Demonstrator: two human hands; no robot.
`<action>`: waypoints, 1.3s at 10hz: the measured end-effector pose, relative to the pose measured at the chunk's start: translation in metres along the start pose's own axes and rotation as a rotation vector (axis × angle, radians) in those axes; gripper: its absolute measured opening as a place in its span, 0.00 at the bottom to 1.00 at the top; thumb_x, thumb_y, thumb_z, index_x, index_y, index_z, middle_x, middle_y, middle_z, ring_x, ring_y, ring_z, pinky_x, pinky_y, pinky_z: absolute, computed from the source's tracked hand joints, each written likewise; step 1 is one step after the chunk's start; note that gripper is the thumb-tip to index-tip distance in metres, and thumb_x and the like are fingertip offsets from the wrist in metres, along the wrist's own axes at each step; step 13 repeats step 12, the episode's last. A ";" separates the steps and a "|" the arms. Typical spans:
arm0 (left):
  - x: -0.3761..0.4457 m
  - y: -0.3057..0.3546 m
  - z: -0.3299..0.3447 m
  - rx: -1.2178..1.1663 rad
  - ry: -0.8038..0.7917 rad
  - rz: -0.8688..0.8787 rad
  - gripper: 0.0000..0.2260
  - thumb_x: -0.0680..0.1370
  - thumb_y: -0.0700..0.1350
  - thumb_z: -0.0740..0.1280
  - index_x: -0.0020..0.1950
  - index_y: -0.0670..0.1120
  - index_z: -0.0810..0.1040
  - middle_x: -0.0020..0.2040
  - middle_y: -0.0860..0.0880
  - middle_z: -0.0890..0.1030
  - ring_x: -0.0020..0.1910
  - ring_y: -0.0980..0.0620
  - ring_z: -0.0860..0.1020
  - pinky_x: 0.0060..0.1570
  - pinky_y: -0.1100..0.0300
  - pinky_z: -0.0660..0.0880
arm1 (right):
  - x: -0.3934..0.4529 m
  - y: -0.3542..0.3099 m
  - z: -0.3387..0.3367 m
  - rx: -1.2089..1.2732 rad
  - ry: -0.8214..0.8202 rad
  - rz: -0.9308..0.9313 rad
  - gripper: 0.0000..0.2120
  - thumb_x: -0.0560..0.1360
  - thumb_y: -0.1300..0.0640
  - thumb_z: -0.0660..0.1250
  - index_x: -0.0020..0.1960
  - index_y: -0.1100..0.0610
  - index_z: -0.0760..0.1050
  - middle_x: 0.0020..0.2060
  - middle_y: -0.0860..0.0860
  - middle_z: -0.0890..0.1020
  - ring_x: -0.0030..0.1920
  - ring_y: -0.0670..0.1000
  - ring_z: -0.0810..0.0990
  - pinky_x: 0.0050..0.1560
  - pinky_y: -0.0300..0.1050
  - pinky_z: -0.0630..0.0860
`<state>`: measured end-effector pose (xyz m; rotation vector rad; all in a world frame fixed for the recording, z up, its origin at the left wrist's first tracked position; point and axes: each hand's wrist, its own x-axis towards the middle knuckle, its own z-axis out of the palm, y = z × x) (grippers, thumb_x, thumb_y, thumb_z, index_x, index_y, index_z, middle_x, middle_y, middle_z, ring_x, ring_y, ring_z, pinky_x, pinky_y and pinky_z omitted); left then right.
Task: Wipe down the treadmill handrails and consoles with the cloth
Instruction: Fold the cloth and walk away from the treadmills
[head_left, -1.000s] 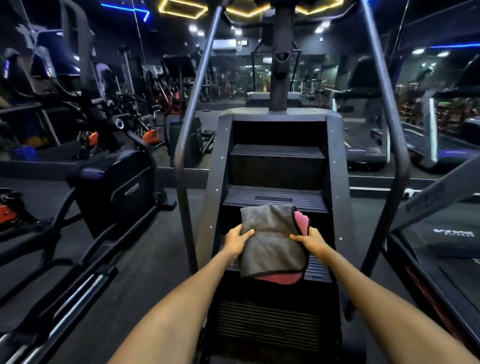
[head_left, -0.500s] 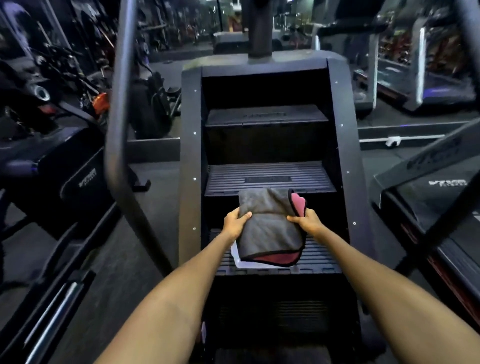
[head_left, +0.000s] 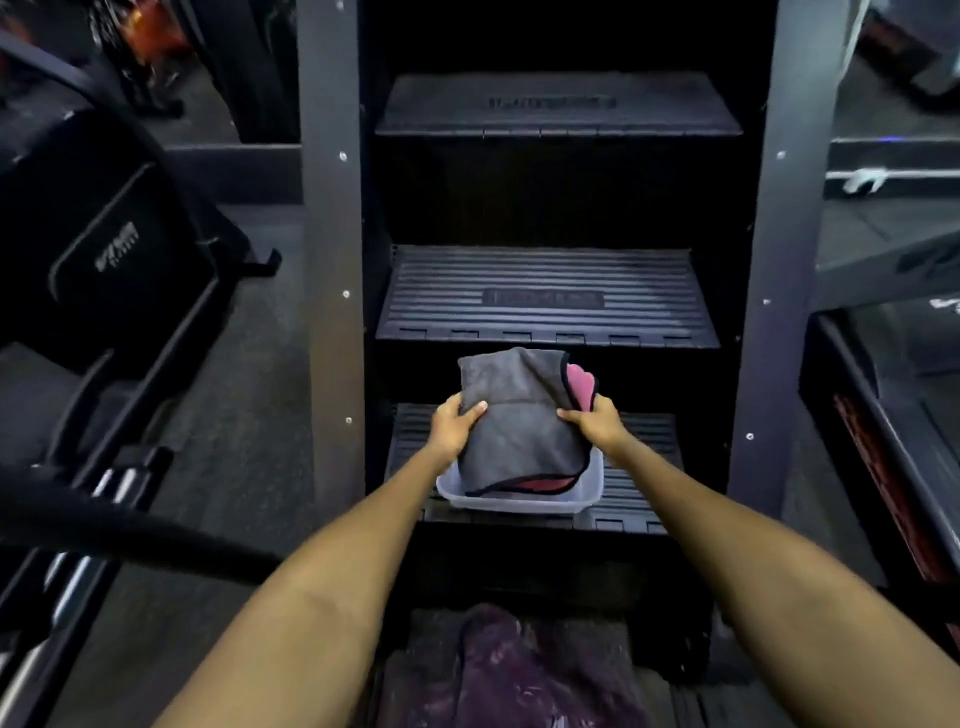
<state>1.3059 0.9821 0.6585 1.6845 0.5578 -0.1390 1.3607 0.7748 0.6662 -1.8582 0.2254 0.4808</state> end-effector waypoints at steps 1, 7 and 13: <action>0.012 -0.024 0.009 0.017 0.002 -0.067 0.12 0.78 0.39 0.66 0.60 0.37 0.75 0.56 0.43 0.79 0.55 0.46 0.77 0.60 0.47 0.74 | 0.016 0.021 0.004 -0.026 -0.017 0.062 0.22 0.71 0.70 0.69 0.64 0.67 0.71 0.59 0.59 0.77 0.55 0.53 0.75 0.60 0.49 0.72; 0.051 -0.105 0.035 0.503 -0.144 -0.175 0.15 0.71 0.27 0.60 0.44 0.47 0.64 0.46 0.45 0.69 0.44 0.47 0.69 0.42 0.55 0.67 | 0.061 0.108 0.044 -0.529 -0.038 0.214 0.27 0.75 0.62 0.65 0.72 0.62 0.61 0.59 0.65 0.76 0.60 0.65 0.74 0.57 0.50 0.68; 0.054 -0.098 0.052 1.226 -0.387 -0.211 0.29 0.77 0.64 0.58 0.71 0.48 0.67 0.78 0.46 0.44 0.76 0.43 0.49 0.72 0.43 0.54 | 0.074 0.078 0.048 -1.169 -0.159 0.214 0.21 0.75 0.48 0.65 0.64 0.58 0.71 0.61 0.54 0.76 0.61 0.55 0.76 0.55 0.45 0.74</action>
